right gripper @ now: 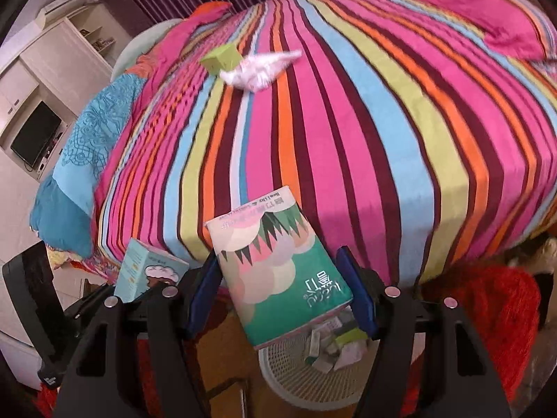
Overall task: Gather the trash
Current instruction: 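Carry the teal box in the left tool while the right tool carries the tissue pack to the wastebasket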
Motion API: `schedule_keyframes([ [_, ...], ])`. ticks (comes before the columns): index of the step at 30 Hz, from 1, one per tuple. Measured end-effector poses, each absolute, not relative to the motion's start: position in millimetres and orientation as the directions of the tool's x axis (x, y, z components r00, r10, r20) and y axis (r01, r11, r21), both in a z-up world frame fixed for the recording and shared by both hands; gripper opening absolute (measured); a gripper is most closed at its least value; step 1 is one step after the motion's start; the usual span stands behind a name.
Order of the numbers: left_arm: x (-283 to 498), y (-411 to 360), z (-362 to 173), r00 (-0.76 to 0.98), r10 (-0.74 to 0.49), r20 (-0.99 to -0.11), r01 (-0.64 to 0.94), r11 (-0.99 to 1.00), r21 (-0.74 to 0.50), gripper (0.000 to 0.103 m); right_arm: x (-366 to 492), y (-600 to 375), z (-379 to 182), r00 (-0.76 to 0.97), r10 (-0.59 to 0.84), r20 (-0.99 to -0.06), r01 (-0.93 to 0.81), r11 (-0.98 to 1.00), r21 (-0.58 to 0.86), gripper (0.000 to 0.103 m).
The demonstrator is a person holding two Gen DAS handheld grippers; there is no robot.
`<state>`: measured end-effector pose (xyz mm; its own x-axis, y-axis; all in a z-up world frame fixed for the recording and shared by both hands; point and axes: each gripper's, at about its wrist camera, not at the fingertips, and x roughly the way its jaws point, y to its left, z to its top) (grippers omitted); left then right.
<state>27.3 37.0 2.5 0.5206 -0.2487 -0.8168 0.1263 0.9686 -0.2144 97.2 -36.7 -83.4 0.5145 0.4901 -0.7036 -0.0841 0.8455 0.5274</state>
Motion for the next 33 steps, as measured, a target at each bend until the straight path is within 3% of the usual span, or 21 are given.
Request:
schedule_keyframes([
  [15, 20.4, 5.2, -57.1, 0.336, -0.237, -0.911, 0.176, 0.967, -0.187, 0.051, 78.9, -25.2, -158.2, 0.310, 0.453, -0.835, 0.046, 0.871, 0.490, 0.063],
  [33, 27.6, -14.2, -136.2, 0.043, -0.224, -0.974, 0.157, 0.964, -0.214, 0.051, 81.9, 7.6, -224.6, 0.023, 0.459, -0.888, 0.117, 0.881, 0.458, 0.063],
])
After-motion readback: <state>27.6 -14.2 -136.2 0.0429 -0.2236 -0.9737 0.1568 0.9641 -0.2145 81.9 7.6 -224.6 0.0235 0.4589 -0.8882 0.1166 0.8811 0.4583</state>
